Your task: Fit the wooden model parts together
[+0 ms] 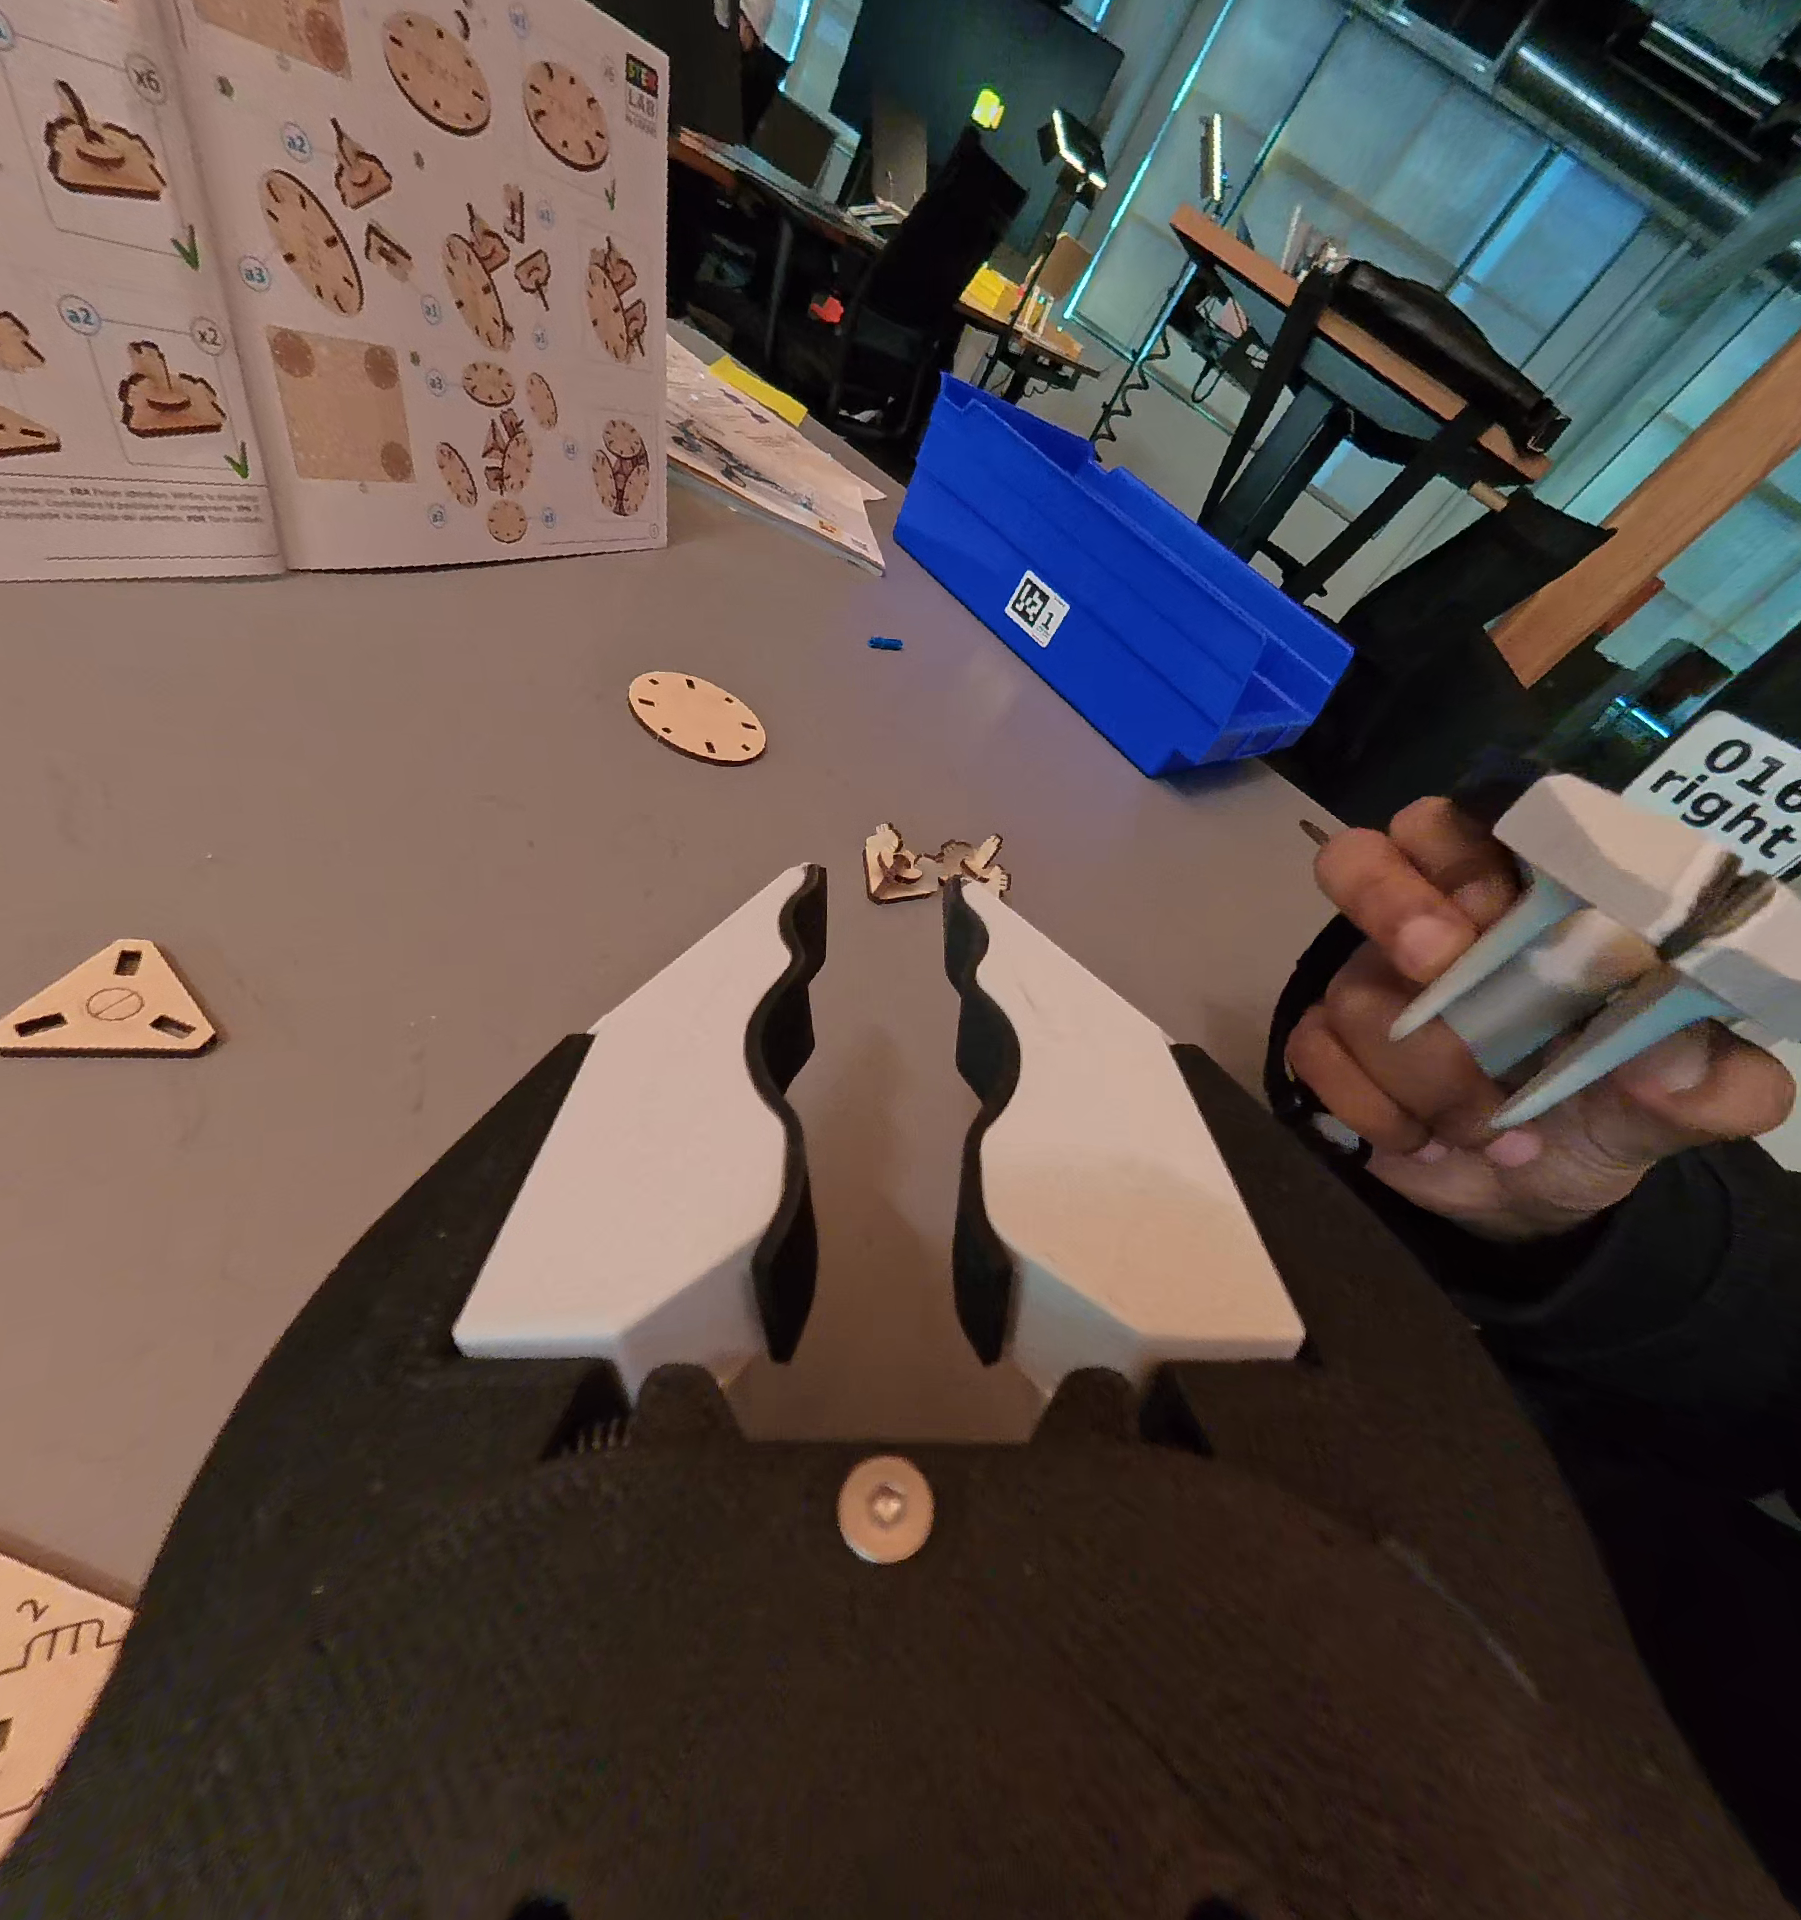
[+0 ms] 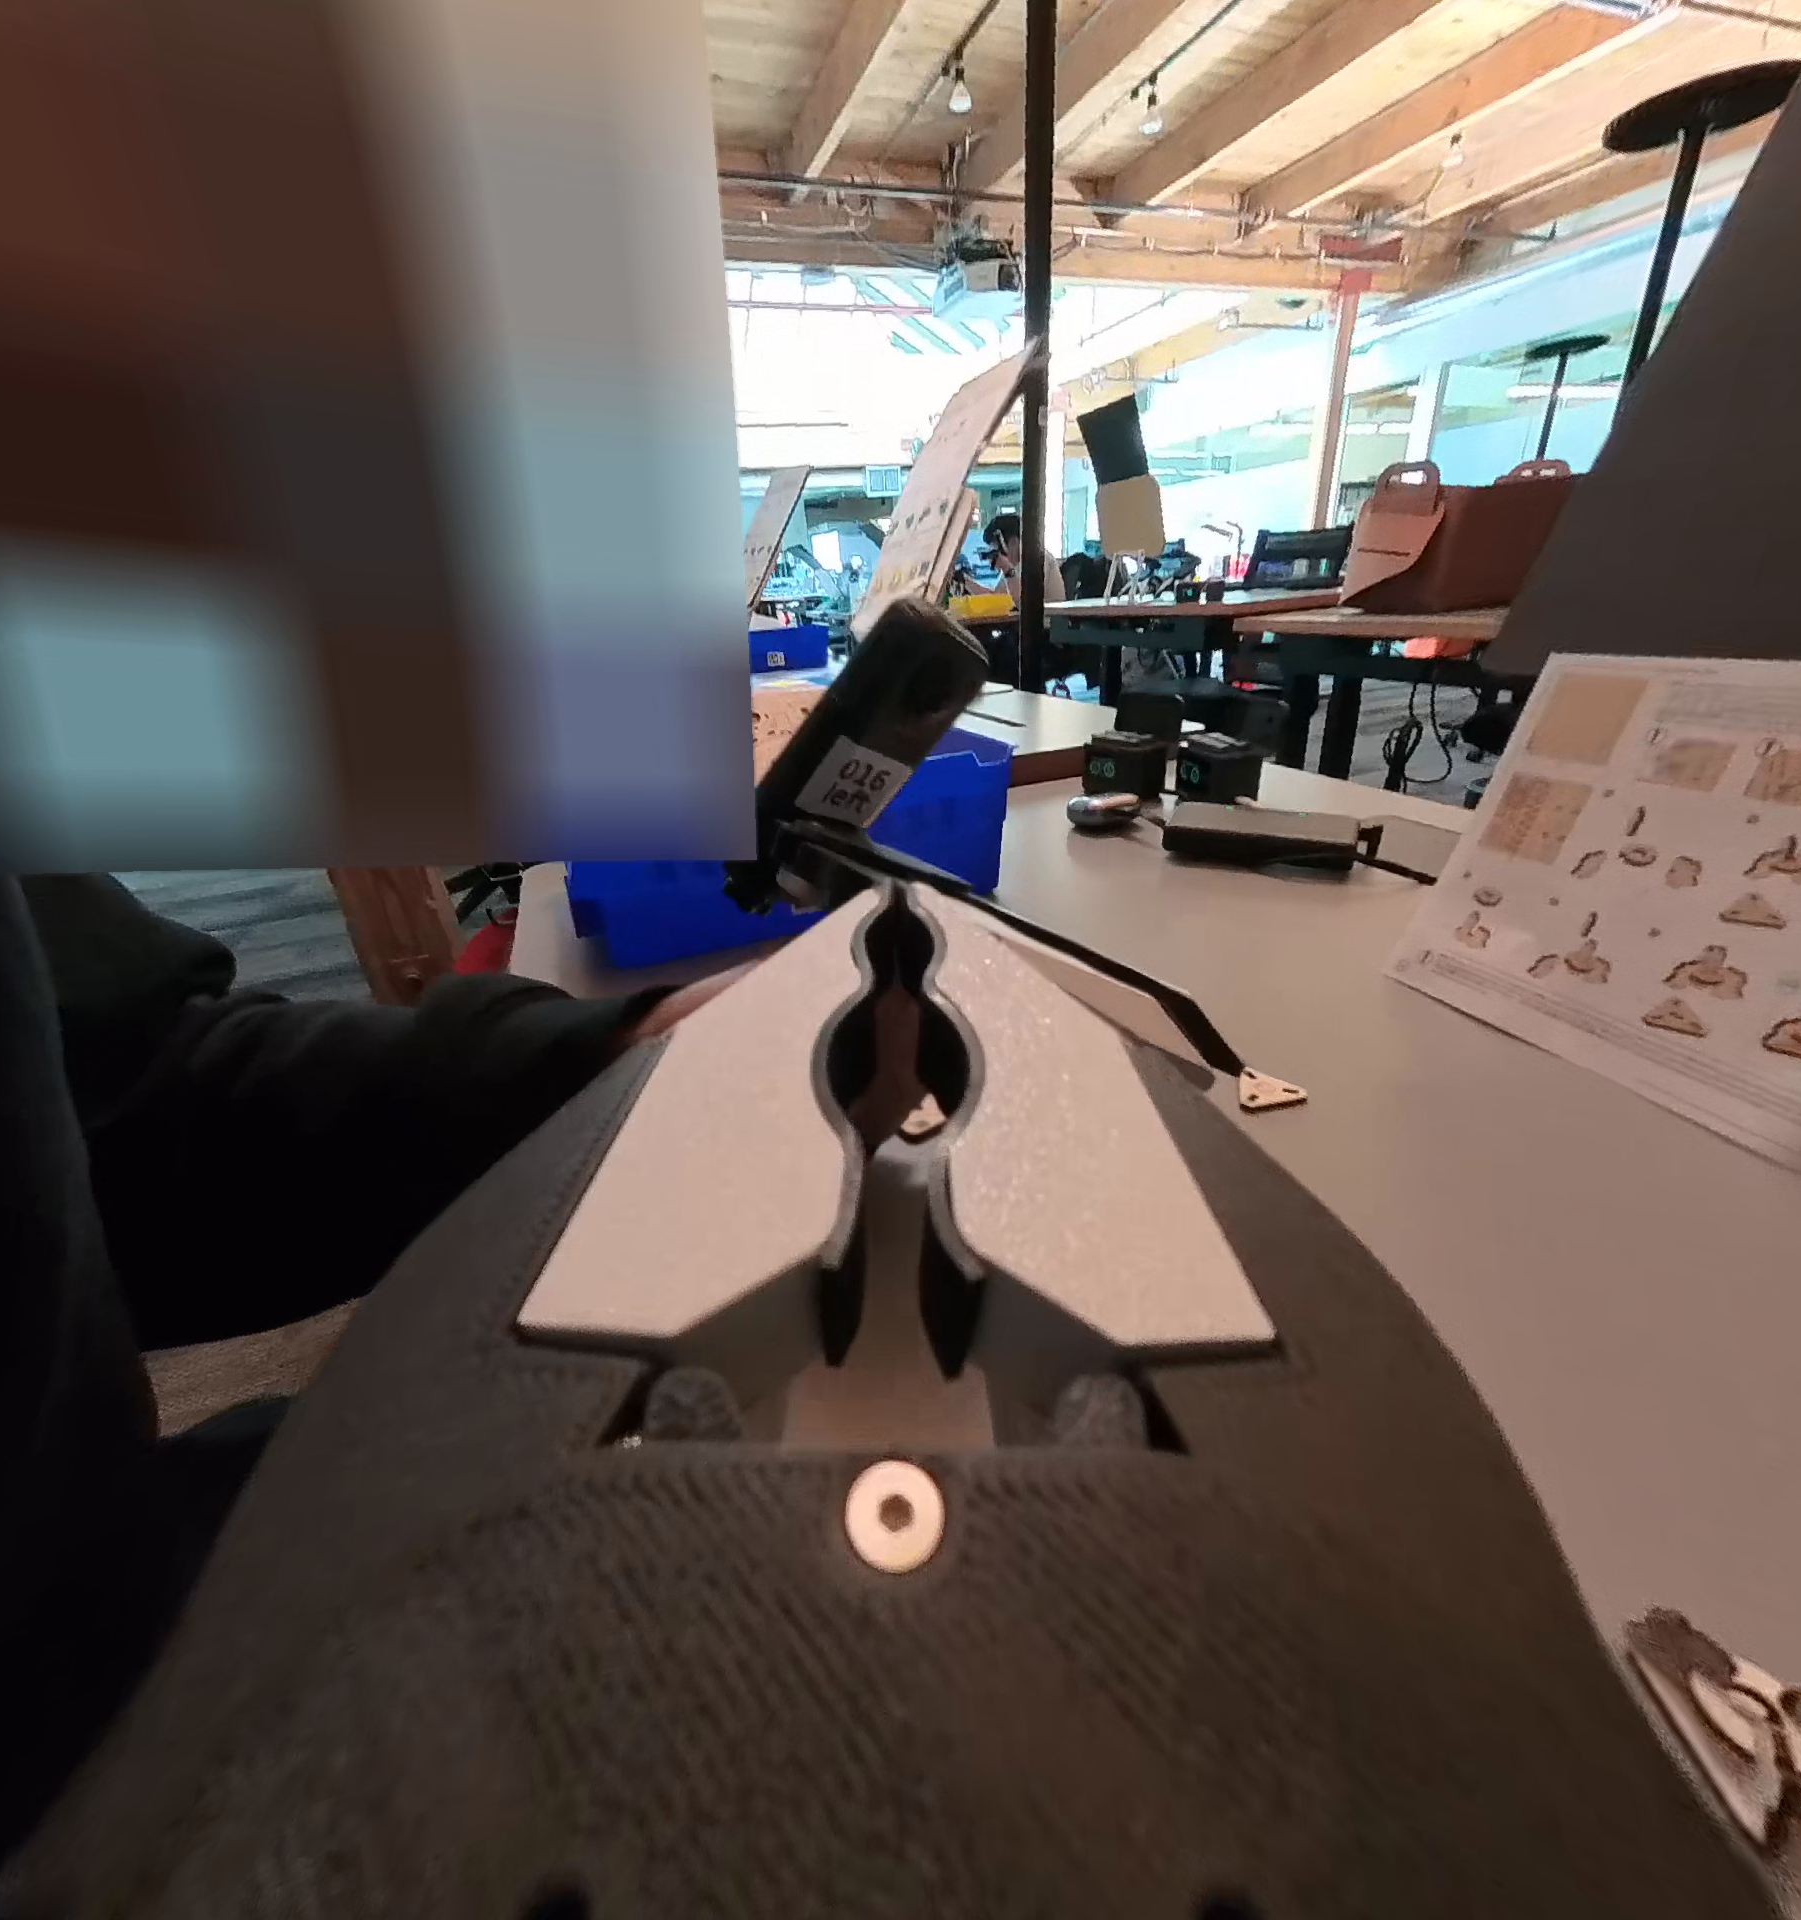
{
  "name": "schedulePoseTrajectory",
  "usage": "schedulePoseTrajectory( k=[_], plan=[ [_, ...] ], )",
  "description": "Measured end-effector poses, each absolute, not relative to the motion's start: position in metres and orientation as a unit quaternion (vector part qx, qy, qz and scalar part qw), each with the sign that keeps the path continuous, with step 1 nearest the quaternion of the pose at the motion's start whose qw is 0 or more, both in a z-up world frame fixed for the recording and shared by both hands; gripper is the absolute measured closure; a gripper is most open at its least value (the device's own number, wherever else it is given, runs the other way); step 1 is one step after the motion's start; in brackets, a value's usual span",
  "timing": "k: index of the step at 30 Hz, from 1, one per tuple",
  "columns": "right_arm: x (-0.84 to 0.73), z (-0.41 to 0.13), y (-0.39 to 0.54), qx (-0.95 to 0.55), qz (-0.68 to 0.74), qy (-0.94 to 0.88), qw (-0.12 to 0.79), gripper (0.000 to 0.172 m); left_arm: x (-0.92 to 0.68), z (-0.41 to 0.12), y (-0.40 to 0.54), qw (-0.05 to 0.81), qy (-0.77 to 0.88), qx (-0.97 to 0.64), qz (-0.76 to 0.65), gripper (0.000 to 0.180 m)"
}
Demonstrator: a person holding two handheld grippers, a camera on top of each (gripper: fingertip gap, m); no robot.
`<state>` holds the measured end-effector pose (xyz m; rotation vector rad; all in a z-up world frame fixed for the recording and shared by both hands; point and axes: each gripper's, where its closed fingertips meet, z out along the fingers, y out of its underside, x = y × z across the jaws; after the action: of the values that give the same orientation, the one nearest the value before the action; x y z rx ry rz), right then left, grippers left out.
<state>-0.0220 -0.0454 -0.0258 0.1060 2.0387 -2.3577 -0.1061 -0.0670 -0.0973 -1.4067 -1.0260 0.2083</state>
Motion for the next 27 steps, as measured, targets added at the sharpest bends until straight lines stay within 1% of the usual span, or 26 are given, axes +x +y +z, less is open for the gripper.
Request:
schedulePoseTrajectory(
  k=[3,6,9,10,12,13,15,18,19,21,22,24,27],
  plan=[
    [-0.019,-0.052,-0.053,0.041,-0.724,0.688,0.014,0.172,-0.106,-0.097,-0.067,0.641,-0.449,-0.616,0.091,0.159],
    [-0.021,-0.049,-0.056,0.032,-0.721,0.692,-0.006,0.172,-0.106,-0.097,-0.067,0.639,-0.449,-0.618,0.092,0.159],
    [-0.018,-0.027,-0.050,0.025,-0.742,0.669,-0.022,0.172,-0.106,-0.098,-0.067,0.639,-0.451,-0.617,0.090,0.159],
    [-0.017,-0.028,-0.051,0.024,-0.743,0.669,-0.024,0.172,-0.106,-0.098,-0.067,0.639,-0.451,-0.617,0.089,0.159],
    [-0.017,-0.052,-0.058,0.031,-0.721,0.692,-0.012,0.172,-0.106,-0.097,-0.067,0.640,-0.450,-0.617,0.089,0.159],
    [-0.016,-0.055,-0.058,0.029,-0.715,0.699,-0.014,0.172,-0.106,-0.097,-0.067,0.639,-0.451,-0.617,0.090,0.159],
    [-0.016,-0.054,-0.059,0.025,-0.712,0.702,-0.021,0.172,-0.106,-0.097,-0.068,0.638,-0.450,-0.617,0.092,0.159],
    [-0.013,-0.032,-0.053,0.018,-0.731,0.681,-0.039,0.172,-0.106,-0.098,-0.068,0.639,-0.452,-0.616,0.092,0.159],
    [-0.014,-0.032,-0.053,0.019,-0.731,0.681,-0.042,0.172,-0.106,-0.098,-0.068,0.639,-0.452,-0.616,0.091,0.159],
    [-0.017,-0.056,-0.058,0.033,-0.709,0.704,-0.025,0.172,-0.106,-0.097,-0.068,0.641,-0.450,-0.615,0.091,0.160],
    [-0.018,-0.058,-0.059,0.029,-0.705,0.708,-0.026,0.172,-0.106,-0.097,-0.067,0.639,-0.450,-0.617,0.091,0.159],
    [-0.017,-0.055,-0.059,0.026,-0.706,0.708,-0.026,0.172,-0.106,-0.098,-0.068,0.636,-0.450,-0.619,0.095,0.159],
    [-0.019,-0.031,-0.055,0.019,-0.727,0.684,-0.047,0.172,-0.107,-0.098,-0.069,0.638,-0.453,-0.616,0.093,0.159]
  ],
)
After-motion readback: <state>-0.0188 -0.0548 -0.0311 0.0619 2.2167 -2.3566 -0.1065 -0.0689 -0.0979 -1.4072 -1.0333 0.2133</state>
